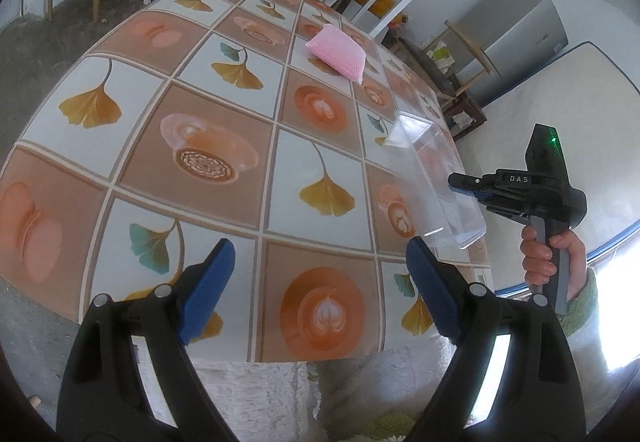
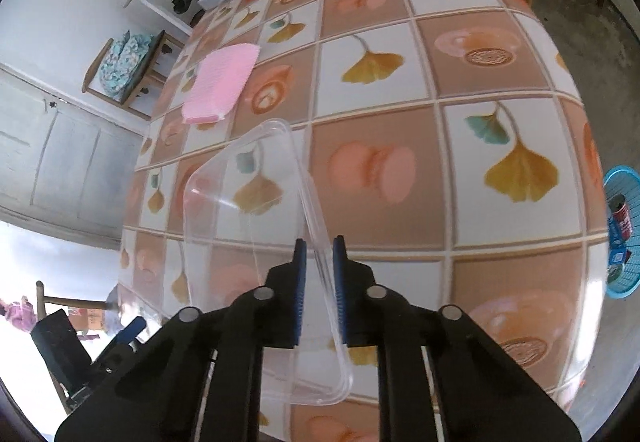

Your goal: Collect trash

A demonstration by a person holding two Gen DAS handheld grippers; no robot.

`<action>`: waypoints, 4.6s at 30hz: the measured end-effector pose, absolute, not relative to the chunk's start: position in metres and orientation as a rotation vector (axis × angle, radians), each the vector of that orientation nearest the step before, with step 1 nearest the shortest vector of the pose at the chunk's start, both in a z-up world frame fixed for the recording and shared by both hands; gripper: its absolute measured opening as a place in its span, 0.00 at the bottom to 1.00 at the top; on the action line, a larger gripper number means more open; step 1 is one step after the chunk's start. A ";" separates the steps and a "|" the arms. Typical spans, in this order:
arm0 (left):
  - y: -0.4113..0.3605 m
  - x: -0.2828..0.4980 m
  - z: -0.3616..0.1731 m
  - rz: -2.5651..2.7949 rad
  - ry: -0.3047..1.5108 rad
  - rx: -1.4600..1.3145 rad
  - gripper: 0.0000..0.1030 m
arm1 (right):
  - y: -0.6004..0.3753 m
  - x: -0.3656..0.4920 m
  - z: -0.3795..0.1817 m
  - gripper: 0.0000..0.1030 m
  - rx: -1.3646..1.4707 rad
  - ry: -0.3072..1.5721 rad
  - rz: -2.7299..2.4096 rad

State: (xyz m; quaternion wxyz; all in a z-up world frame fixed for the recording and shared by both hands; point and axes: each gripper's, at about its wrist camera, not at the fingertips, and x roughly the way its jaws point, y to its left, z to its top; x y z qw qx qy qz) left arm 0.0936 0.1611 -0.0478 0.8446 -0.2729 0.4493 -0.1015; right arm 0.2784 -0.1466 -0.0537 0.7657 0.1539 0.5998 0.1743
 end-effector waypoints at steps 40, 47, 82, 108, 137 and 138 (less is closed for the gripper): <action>0.155 0.181 -0.067 -0.206 1.042 -0.527 0.17 | 0.006 0.434 -0.034 0.83 0.144 1.351 0.479; 0.160 0.172 -0.073 -0.191 1.042 -0.549 0.07 | 0.049 0.483 -0.065 0.83 0.072 1.404 0.302; 0.139 0.136 -0.065 -0.217 1.025 -0.542 0.05 | -0.117 0.263 -0.050 0.83 -0.111 1.254 0.346; 0.135 0.131 -0.067 -0.169 1.058 -0.523 0.05 | -0.117 0.229 -0.067 0.87 -0.215 1.203 0.332; 0.135 0.131 -0.069 -0.174 1.059 -0.528 0.05 | -0.122 0.226 -0.064 0.79 -0.178 1.192 0.292; 0.135 0.131 -0.069 -0.174 1.059 -0.529 0.05 | -0.122 0.226 -0.064 0.79 -0.178 1.192 0.292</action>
